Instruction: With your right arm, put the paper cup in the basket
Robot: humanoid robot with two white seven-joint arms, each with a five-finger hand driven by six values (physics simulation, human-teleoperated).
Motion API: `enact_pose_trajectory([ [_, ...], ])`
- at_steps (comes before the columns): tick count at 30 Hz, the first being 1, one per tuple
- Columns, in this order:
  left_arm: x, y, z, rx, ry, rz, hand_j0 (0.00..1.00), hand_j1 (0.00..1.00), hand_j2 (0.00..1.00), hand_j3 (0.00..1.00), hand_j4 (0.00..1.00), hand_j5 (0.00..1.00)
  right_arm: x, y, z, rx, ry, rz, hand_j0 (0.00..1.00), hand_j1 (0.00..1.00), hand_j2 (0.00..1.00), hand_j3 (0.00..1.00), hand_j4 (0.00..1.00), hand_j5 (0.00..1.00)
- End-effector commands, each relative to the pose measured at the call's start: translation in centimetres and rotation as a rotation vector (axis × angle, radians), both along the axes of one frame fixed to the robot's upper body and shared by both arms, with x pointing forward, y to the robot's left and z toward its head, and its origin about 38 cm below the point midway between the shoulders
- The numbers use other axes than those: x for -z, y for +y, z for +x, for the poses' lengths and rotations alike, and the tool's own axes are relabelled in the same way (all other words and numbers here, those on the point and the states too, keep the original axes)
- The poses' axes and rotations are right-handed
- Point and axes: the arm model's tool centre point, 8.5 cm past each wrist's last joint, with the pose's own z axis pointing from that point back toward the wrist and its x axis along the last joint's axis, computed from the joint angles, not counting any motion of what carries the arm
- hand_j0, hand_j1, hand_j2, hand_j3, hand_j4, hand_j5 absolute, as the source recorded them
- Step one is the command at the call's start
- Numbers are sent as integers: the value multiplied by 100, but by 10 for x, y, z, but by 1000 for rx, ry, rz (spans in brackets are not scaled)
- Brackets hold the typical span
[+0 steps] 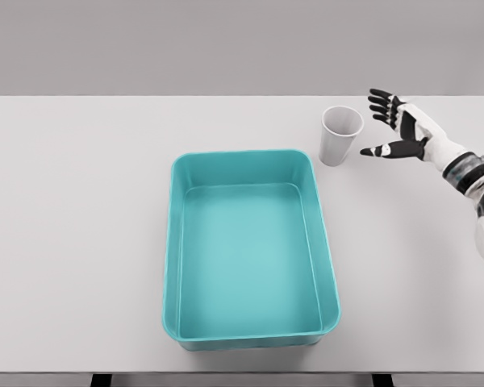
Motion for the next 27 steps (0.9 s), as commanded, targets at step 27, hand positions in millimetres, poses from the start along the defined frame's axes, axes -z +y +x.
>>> enact_pose_trajectory([
  [27,0,0,0,0,1,1,100,100,100,100,100,100,11,36,4,-47,16,48,100,100,100,100,100,100],
])
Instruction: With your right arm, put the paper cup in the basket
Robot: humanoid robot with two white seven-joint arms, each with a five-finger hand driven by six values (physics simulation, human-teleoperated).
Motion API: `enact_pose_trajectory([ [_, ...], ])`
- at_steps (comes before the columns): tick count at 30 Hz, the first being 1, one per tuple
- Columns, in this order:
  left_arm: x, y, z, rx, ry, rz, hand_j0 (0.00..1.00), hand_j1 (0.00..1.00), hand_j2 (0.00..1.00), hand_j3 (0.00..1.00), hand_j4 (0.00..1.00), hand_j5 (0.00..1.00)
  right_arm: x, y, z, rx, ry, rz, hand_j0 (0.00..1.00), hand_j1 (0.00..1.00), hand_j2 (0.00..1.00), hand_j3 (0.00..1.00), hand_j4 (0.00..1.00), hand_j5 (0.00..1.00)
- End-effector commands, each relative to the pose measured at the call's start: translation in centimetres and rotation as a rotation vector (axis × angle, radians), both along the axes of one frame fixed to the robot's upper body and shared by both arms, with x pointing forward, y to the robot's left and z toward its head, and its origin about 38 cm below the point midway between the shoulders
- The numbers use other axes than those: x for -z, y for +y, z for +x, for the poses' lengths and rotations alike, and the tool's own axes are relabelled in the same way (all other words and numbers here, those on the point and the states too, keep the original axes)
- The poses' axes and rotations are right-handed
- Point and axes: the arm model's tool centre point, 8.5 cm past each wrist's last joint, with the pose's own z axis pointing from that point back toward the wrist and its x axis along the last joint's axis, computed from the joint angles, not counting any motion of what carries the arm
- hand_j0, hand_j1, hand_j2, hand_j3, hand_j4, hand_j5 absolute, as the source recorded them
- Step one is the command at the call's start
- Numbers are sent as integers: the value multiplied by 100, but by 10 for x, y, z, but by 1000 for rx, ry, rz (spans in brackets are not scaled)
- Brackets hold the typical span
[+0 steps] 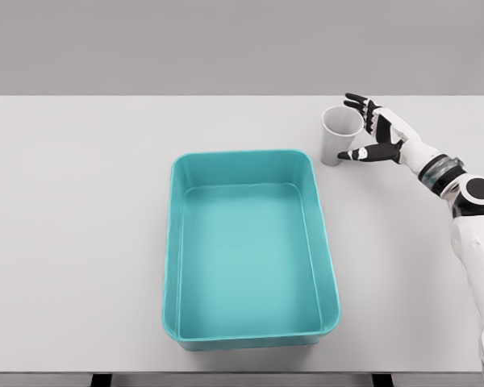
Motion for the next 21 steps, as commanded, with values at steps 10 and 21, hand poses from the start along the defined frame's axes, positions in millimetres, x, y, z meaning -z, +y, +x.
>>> enact_pose_trajectory([
  [10,0,0,1,0,-1,0,100,100,100,100,100,100,4,13,1,-10,6,30,100,100,100,100,100,100],
  [21,0,0,0,0,0,0,100,100,100,100,100,100,6,17,1,-23,12,19,82,82,82,82,82,82],
])
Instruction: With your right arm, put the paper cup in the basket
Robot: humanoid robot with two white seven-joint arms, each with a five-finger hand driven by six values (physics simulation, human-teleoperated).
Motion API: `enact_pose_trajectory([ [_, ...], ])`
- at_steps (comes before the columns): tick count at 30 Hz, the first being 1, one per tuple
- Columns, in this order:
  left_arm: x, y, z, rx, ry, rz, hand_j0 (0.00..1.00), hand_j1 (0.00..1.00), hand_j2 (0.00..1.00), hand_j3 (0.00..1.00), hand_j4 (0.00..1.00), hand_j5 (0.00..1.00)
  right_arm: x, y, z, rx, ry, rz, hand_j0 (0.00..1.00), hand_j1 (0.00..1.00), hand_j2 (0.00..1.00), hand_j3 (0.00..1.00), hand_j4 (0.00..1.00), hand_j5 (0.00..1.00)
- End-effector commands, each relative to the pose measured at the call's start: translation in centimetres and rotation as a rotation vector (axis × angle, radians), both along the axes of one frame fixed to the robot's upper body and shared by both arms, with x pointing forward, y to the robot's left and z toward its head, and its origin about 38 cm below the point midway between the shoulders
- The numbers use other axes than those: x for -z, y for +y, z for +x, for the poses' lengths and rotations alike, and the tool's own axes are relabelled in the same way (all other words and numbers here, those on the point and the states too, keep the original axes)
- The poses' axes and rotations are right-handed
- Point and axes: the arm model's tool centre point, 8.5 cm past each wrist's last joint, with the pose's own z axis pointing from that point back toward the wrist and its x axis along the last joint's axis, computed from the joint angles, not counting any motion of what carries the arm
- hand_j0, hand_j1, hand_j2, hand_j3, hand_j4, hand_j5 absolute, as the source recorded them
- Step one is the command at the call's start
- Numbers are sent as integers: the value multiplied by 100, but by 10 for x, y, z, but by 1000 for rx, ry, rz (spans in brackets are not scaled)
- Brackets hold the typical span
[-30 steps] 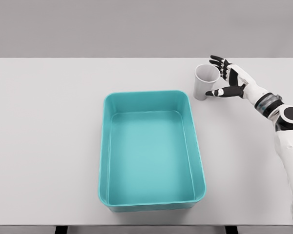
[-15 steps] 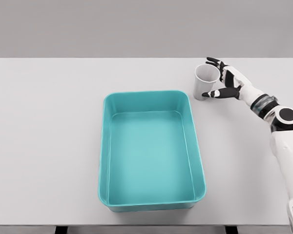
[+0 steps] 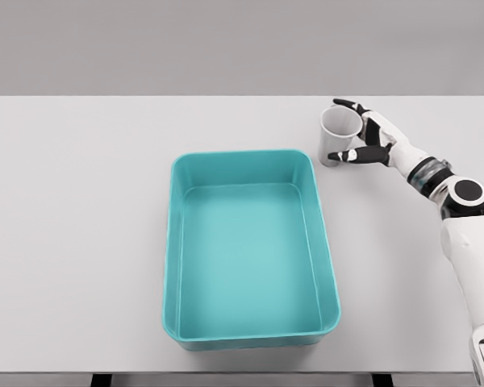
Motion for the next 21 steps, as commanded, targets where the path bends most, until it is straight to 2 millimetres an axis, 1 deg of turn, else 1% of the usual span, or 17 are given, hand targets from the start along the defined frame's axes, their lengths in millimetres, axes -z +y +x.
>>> enact_pose_trajectory([
  [1,0,0,0,0,1,0,100,100,100,100,100,100,0,1,0,-3,1,3,78,78,78,78,78,78],
  [5,0,0,1,0,-1,1,100,100,100,100,100,100,0,1,0,-4,4,1,73,73,73,73,73,73],
  [15,0,0,0,0,1,0,100,100,100,100,100,100,-5,0,1,-2,-11,2,67,67,67,67,67,67],
  [17,0,0,0,0,1,0,100,100,100,100,100,100,-5,0,0,-1,-12,1,64,64,64,64,64,64],
  [19,0,0,1,0,-1,0,100,100,100,100,100,100,-5,0,1,-2,-13,1,64,64,64,64,64,64],
  [21,0,0,0,0,1,0,100,100,100,100,100,100,-9,-1,1,-3,-24,0,63,63,63,63,63,63],
])
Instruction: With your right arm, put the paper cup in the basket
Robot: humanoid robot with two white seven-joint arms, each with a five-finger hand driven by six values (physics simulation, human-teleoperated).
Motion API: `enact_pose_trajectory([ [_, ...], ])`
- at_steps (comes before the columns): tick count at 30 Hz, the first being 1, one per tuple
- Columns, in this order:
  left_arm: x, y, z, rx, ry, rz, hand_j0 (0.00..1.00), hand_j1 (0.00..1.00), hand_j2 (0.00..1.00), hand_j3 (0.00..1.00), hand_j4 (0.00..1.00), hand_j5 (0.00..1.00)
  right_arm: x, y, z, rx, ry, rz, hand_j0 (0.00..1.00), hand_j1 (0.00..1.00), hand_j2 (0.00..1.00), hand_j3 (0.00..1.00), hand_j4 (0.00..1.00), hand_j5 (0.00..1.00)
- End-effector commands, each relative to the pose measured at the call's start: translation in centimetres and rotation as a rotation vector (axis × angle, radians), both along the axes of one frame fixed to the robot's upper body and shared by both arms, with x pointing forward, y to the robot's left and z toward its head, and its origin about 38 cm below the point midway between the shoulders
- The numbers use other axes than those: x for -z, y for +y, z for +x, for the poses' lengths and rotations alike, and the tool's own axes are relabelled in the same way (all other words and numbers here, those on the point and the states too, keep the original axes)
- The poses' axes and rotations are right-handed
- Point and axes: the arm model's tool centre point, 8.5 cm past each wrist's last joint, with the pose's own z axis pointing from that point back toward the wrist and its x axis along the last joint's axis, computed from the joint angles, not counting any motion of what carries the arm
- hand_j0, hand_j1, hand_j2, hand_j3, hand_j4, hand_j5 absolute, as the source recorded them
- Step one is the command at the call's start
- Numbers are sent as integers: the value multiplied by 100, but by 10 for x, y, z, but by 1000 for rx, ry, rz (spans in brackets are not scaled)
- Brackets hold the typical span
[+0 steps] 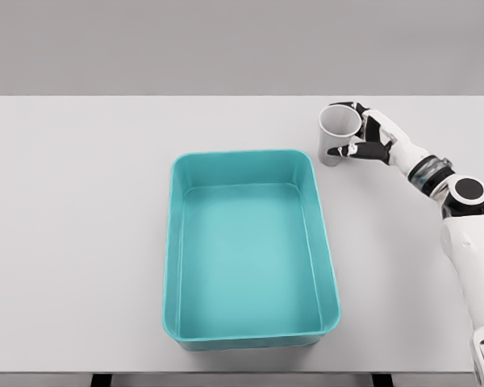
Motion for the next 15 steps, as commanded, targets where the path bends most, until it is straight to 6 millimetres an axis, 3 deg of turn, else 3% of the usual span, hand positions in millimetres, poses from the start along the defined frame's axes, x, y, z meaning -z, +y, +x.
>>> enact_pose_trajectory([
  [1,0,0,0,0,0,0,100,100,100,100,100,100,-5,0,1,-1,-15,6,63,63,63,63,63,63],
  [15,0,0,0,0,0,0,100,100,100,100,100,100,-40,0,-6,-19,-138,10,61,61,61,61,61,61],
])
